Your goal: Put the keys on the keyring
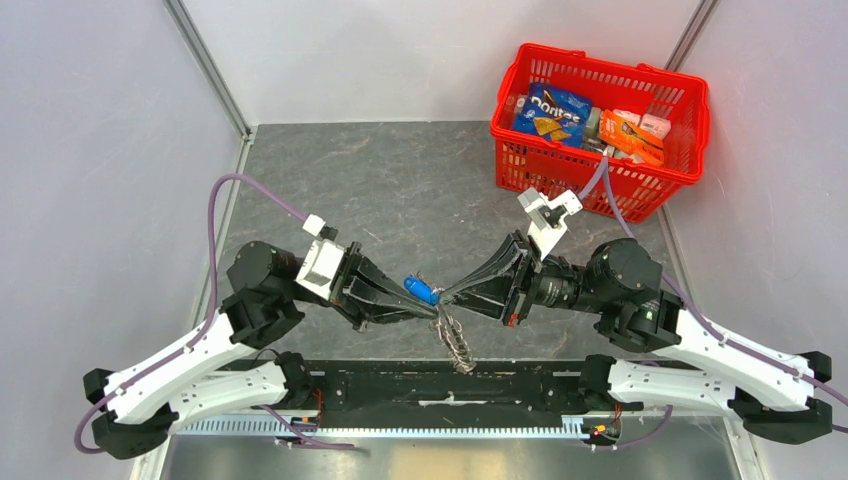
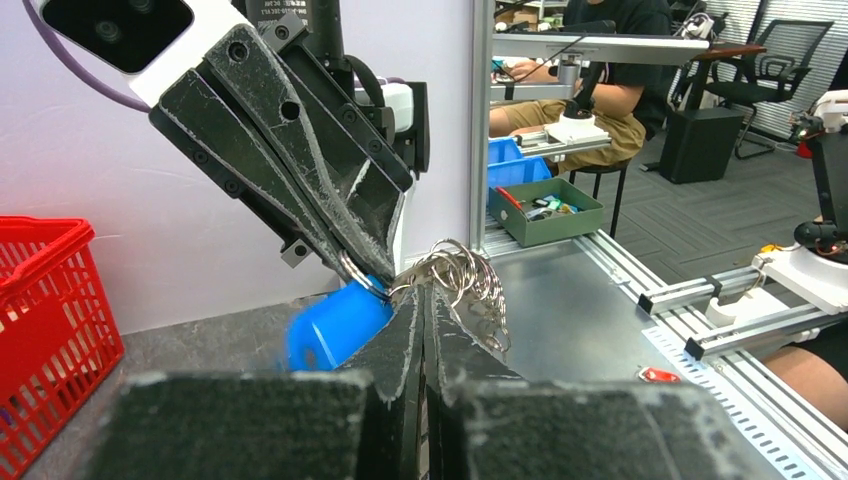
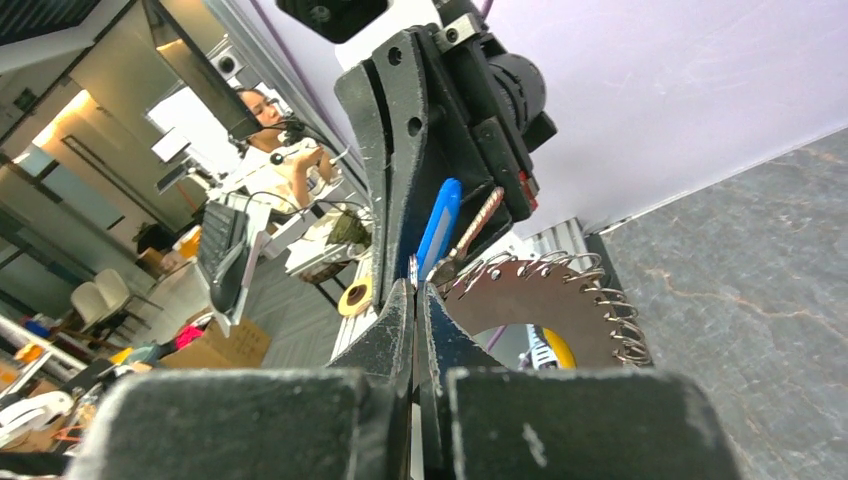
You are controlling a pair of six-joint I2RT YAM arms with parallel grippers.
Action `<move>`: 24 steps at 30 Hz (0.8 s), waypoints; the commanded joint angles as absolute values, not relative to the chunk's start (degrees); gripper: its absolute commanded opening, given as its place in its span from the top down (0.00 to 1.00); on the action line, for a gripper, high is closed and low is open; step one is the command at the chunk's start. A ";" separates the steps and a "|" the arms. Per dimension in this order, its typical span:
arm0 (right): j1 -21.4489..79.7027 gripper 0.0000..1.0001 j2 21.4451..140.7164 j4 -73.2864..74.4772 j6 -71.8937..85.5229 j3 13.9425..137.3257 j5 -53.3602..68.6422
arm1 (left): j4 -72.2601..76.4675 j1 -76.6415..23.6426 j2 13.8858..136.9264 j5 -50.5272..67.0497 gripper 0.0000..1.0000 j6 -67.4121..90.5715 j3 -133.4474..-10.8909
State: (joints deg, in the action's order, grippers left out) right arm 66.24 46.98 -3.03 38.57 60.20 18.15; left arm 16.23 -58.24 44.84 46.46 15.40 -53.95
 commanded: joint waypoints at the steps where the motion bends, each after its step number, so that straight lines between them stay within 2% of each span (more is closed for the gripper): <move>1: 66.27 1.00 45.25 -8.77 34.83 59.91 11.37 | 16.15 -58.45 43.60 46.52 0.98 14.38 -54.01; 7: 66.27 1.00 43.42 2.20 29.67 62.99 4.27 | 15.67 -58.44 41.62 44.23 0.80 14.84 -52.85; 11: 66.27 1.00 43.16 6.19 27.23 63.98 0.51 | 15.32 -58.43 40.78 43.78 0.72 14.93 -51.89; 24: 66.27 1.00 43.45 13.42 16.40 65.46 -11.45 | 12.72 -58.44 38.18 40.82 0.61 15.11 -49.54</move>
State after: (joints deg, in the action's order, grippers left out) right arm 66.26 43.88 14.13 21.96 61.36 -5.78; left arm 13.50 -58.33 38.92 42.19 15.33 -50.52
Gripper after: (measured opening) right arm 0.007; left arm 0.376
